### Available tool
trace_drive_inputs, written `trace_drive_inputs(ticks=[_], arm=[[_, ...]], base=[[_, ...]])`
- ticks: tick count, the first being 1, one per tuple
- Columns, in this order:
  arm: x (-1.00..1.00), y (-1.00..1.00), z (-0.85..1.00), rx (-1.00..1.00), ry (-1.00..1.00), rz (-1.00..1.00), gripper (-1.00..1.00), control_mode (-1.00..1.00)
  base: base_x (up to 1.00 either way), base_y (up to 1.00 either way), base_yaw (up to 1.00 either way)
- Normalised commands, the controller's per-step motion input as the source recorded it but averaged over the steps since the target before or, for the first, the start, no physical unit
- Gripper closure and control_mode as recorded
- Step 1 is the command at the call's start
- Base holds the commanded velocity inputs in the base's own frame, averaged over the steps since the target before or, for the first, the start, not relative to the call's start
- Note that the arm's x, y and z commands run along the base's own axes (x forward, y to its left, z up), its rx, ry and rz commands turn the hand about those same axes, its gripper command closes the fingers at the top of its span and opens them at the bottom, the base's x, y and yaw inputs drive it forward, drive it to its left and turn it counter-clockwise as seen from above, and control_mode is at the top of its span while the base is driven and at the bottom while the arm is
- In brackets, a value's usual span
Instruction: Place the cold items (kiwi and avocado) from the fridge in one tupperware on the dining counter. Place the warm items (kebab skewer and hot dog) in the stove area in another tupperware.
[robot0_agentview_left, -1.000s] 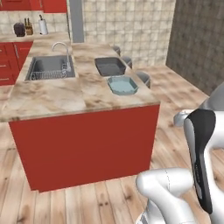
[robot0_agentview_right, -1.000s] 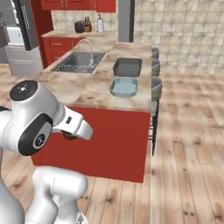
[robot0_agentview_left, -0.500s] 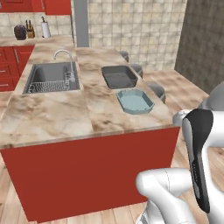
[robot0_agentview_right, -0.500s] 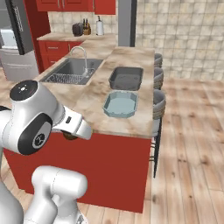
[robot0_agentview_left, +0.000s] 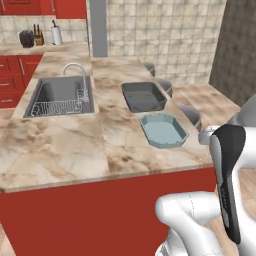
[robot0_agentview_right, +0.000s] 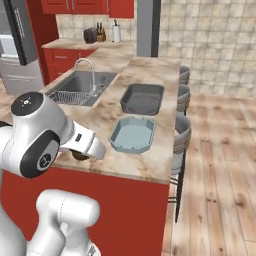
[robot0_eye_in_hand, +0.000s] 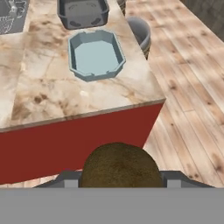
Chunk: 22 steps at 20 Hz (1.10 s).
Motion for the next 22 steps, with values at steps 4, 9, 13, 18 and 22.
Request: trace_drive_inputs(ticks=[4, 9, 13, 18, 22], arm=[[0.0, 0.0, 0.0, 0.0, 0.0, 0.0, 1.0, 1.0], [0.0, 0.0, 0.0, 0.0, 0.0, 0.0, 1.0, 1.0], [0.0, 0.0, 0.0, 0.0, 0.0, 0.0, 1.0, 1.0], [0.0, 0.0, 0.0, 0.0, 0.0, 0.0, 1.0, 1.0], [0.0, 0.0, 0.0, 0.0, 0.0, 0.0, 1.0, 1.0]], base=[[0.26, -0.31, -0.03], [0.05, -0.23, -0.04], [0.37, -0.54, 0.0], [0.14, -0.29, 0.01], [0.08, 0.0, 0.0]])
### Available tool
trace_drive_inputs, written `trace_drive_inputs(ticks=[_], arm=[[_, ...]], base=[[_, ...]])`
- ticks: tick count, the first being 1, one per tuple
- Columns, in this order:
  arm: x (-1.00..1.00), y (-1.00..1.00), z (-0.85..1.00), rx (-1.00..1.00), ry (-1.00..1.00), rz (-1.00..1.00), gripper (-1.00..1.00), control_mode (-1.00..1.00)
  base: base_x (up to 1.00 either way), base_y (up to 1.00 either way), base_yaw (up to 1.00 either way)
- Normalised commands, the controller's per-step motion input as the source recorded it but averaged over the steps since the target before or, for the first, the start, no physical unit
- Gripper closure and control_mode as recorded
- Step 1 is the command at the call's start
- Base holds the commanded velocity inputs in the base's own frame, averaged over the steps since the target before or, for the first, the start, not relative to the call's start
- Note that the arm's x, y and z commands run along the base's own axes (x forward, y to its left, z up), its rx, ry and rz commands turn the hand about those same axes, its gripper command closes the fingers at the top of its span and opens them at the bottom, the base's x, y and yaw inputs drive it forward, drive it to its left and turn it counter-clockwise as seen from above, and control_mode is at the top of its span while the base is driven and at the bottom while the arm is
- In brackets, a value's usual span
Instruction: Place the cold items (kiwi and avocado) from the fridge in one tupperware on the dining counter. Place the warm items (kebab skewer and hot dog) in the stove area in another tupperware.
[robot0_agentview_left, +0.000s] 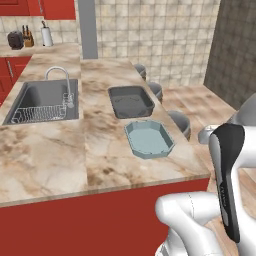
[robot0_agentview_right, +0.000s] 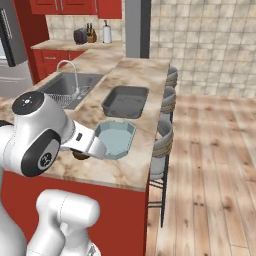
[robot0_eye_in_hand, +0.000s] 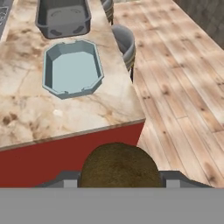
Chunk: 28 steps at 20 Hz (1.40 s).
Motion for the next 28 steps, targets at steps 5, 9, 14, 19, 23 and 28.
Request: trace_drive_inputs(ticks=[5, 9, 14, 19, 23, 28], arm=[[0.18, 0.05, 0.01, 0.0, 0.03, 0.0, 1.0, -1.0], [0.92, 0.19, 0.14, -0.04, 0.27, 0.06, 1.0, -1.0], [1.0, 0.01, -0.13, 0.02, 0.26, 0.19, 1.0, -1.0], [1.0, 0.14, -0.69, 0.09, 0.36, 0.35, 1.0, -1.0], [1.0, 0.27, -0.6, 0.01, 0.09, 0.29, 1.0, -1.0], [0.99, 0.17, -0.43, -0.13, -0.07, -0.03, 1.0, -1.0]], base=[[0.0, 0.0, 0.0], [0.0, 0.0, 0.0], [0.0, 0.0, 0.0], [0.0, 0.0, 0.0], [0.0, 0.0, 0.0], [0.0, 0.0, 0.0]])
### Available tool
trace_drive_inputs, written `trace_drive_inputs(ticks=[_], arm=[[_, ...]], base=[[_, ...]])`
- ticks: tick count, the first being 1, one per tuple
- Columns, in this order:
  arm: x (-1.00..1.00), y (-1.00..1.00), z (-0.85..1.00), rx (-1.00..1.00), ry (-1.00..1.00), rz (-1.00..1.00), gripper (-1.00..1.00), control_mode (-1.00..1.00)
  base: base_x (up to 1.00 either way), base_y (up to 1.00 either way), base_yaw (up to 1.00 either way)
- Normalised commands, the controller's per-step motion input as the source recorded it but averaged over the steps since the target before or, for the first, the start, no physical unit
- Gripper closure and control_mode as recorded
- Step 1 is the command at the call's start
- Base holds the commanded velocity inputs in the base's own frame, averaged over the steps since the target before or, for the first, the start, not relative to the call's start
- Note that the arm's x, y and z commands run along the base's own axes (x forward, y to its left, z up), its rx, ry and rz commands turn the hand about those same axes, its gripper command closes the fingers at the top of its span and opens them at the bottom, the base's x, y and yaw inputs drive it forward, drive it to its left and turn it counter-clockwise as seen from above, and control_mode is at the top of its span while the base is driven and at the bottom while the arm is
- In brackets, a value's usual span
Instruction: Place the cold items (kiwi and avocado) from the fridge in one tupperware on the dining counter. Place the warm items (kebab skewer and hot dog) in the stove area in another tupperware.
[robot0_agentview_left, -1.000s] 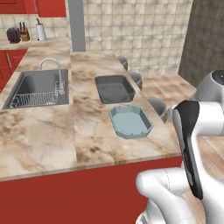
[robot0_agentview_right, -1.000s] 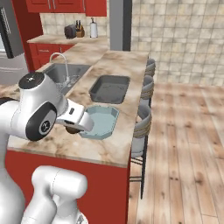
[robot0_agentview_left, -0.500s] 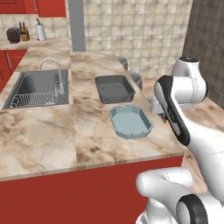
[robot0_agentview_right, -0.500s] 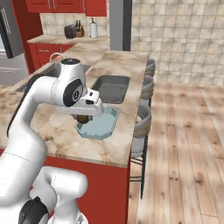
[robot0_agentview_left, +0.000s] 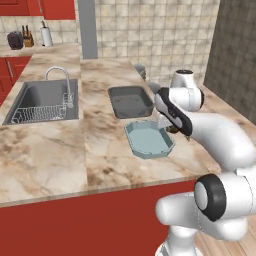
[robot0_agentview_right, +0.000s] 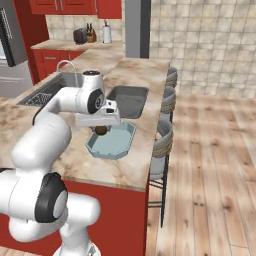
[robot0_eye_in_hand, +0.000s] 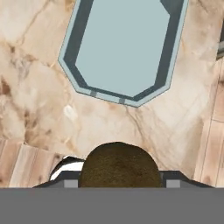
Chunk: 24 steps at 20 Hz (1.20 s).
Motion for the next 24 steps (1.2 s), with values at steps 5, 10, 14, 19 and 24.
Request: trace_drive_inputs(ticks=[5, 10, 14, 19, 24], arm=[[0.92, 0.34, -0.64, -0.19, -0.04, -0.2, 1.0, -1.0], [0.71, 0.14, -0.64, -0.01, 0.0, -0.33, 1.0, -1.0], [0.44, -0.09, -0.53, 0.2, 0.01, -0.22, 1.0, -1.0], [0.39, -0.22, -0.32, 0.19, 0.0, -0.03, 1.0, -1.0], [0.1, -0.04, -0.55, 0.0, -0.05, 0.0, 1.0, -1.0]], base=[[0.0, 0.0, 0.0], [0.0, 0.0, 0.0], [0.0, 0.0, 0.0], [0.0, 0.0, 0.0], [0.0, 0.0, 0.0]])
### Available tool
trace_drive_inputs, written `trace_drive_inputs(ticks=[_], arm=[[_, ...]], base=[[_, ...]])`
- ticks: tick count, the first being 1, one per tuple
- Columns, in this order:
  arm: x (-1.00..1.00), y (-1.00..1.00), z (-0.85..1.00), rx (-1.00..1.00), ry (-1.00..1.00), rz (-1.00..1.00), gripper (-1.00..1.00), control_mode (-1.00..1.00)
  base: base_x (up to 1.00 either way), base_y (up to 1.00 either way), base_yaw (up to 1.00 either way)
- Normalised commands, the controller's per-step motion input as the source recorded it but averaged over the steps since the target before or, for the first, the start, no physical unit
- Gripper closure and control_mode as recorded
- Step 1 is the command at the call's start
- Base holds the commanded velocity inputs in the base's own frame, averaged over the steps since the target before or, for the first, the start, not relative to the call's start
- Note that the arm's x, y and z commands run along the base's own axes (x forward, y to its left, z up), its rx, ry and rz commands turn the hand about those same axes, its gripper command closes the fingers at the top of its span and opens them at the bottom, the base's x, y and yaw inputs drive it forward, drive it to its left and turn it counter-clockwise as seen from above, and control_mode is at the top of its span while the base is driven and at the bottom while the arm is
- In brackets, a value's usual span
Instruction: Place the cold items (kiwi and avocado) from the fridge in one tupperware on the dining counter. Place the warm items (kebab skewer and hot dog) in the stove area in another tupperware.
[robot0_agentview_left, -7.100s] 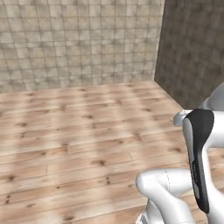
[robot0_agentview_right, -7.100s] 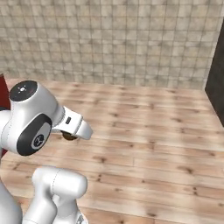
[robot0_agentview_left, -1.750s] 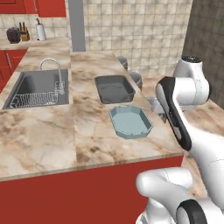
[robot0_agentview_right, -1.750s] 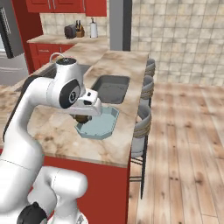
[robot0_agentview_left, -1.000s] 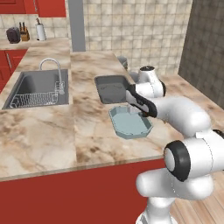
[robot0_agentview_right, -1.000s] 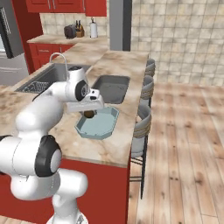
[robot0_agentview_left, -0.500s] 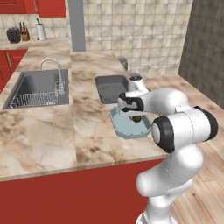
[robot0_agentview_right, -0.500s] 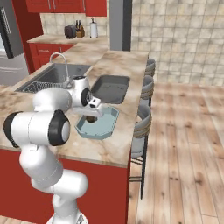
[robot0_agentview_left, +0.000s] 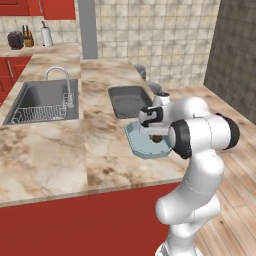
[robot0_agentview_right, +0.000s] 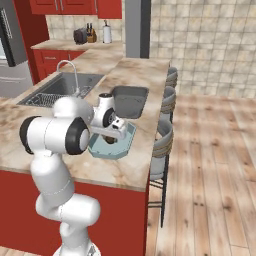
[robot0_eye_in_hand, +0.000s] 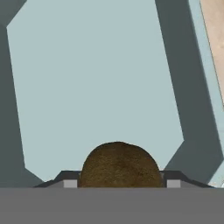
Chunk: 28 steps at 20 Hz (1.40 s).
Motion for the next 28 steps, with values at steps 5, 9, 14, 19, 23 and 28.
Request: trace_drive_inputs(ticks=[5, 9, 14, 19, 23, 28], arm=[[0.32, 0.01, -0.55, -0.09, -0.11, 0.01, 1.0, -1.0], [0.26, 0.09, -0.39, -0.07, -0.01, 0.0, 1.0, -1.0], [0.0, 0.04, -0.23, 0.01, 0.0, 0.0, -1.0, -1.0], [0.0, 0.01, 0.01, 0.0, 0.0, 0.0, -1.0, -1.0], [-0.17, 0.0, 0.61, 0.0, 0.0, -0.02, -1.0, -1.0], [-0.56, 0.01, 0.98, 0.0, 0.0, 0.0, -1.0, -1.0]], base=[[0.0, 0.0, 0.0], [0.0, 0.0, 0.0], [0.0, 0.0, 0.0], [0.0, 0.0, 0.0], [0.0, 0.0, 0.0], [0.0, 0.0, 0.0]])
